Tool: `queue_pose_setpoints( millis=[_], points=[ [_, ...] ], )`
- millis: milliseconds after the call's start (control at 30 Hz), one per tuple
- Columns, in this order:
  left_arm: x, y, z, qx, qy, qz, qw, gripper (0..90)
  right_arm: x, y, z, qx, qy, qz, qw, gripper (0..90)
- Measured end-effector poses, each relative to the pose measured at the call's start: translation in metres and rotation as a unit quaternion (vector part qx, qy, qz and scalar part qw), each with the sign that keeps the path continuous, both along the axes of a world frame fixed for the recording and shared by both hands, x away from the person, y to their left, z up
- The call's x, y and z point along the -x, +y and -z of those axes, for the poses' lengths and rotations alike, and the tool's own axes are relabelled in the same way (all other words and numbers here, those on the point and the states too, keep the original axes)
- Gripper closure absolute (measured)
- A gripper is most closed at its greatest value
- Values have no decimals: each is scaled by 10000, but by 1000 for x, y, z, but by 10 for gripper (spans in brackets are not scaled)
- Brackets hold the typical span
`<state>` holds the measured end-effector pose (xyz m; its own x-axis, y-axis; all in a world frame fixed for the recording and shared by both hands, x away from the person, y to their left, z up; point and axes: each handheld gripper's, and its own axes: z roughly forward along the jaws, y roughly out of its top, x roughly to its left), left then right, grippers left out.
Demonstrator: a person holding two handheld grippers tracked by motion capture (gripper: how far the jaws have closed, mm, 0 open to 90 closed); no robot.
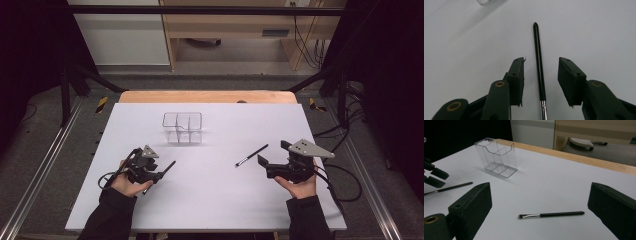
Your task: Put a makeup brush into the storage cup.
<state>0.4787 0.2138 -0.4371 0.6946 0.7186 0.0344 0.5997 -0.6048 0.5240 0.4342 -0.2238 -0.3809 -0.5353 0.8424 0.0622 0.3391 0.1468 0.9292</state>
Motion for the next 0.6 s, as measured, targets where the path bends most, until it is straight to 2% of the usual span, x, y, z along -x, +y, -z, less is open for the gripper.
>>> queue_pose_setpoints(
  millis=[33,67,233,600],
  points=[
    [0,0,0,0,0,0,10000,564,0,0,0,0,0,1,10000,59],
    [-3,-2,3,-79,128,48,9999,566,0,0,0,0,4,-4,10000,59],
    [-8,-2,8,-274,341,98,9990,605,0,-1,0,-17,7,-1,10000,59],
    [-6,-1,10,-403,528,225,9975,706,0,0,0,9,34,-8,10000,58]
  ],
)
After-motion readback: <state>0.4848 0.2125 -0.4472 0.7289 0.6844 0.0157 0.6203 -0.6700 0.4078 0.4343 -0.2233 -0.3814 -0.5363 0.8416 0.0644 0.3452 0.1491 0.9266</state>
